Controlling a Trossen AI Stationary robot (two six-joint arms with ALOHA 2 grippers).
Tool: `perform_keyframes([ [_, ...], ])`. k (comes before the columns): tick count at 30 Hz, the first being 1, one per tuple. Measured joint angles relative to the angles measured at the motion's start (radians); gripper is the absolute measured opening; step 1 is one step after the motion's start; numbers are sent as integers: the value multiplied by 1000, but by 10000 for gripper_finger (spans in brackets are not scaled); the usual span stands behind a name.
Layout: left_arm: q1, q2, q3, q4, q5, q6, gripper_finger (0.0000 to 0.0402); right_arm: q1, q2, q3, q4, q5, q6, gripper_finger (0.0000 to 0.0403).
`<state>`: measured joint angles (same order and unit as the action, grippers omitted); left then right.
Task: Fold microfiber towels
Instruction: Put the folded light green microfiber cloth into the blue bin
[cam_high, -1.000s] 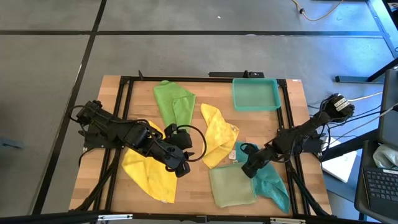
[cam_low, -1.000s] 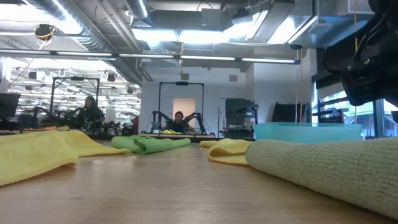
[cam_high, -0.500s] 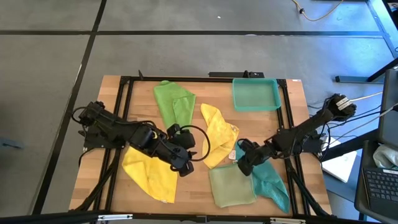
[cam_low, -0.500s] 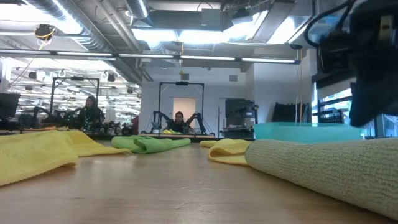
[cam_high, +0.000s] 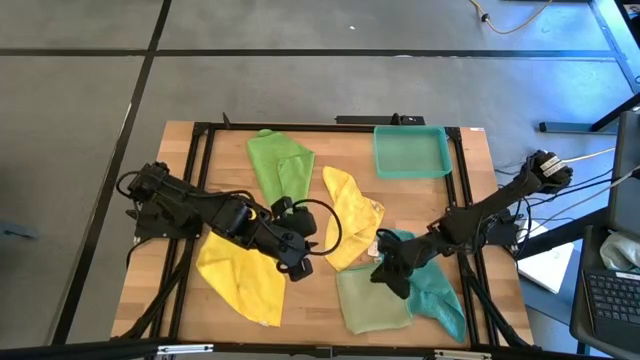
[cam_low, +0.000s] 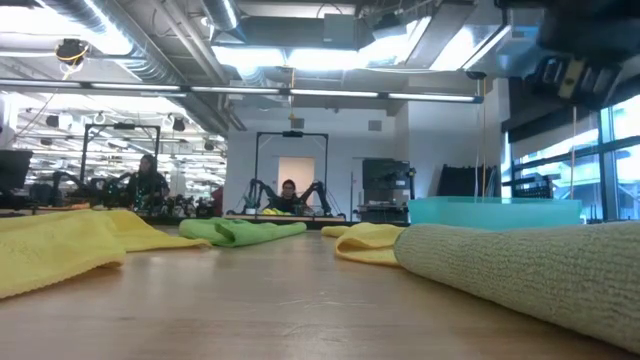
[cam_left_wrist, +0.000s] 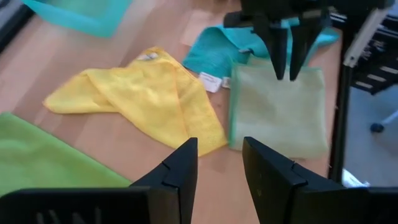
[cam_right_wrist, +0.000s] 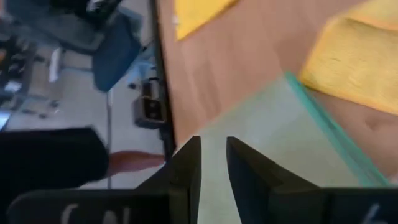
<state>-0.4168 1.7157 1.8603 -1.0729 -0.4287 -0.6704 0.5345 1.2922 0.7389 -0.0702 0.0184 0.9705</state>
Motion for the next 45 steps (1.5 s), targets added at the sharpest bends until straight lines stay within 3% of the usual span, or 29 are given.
perform_keyframes([
  [3, -1, 0, 0, -1, 27, -3, 119, -37, 9, 13, -34, -145, -46, 82],
  [7, -13, 0, 0, -50, 20, -73, 119, -86, 45, 84, -219, -311, -152, 111],
  [11, -36, -1, -6, -95, 14, -267, 119, -116, 99, 211, -440, -314, -302, 156],
  [13, -43, -3, -49, -32, -5, -419, 119, -130, 123, 257, -516, -275, -328, 178],
  [17, -58, -2, -187, 194, -8, -649, 119, -155, 133, 296, -600, -225, -305, 209],
  [21, -61, 0, -408, 583, 71, -813, 119, -154, 93, 298, -617, -221, -274, 217],
  [25, -59, 0, -633, 967, 76, -985, 119, -135, 24, 298, -666, -216, -257, 213],
  [29, -53, 48, -762, 1135, 95, -1105, 121, -115, -55, 298, -719, -172, -238, 212],
  [35, -23, 212, -732, 1323, 199, -1135, 140, -80, -144, 287, -789, -124, -215, 212],
  [40, 13, 311, -623, 1246, 358, -1079, 155, -50, -211, 248, -862, -116, -185, 212],
  [45, 34, 363, -529, 1026, 445, -1065, 165, -20, -278, 205, -874, -105, -130, 212],
])
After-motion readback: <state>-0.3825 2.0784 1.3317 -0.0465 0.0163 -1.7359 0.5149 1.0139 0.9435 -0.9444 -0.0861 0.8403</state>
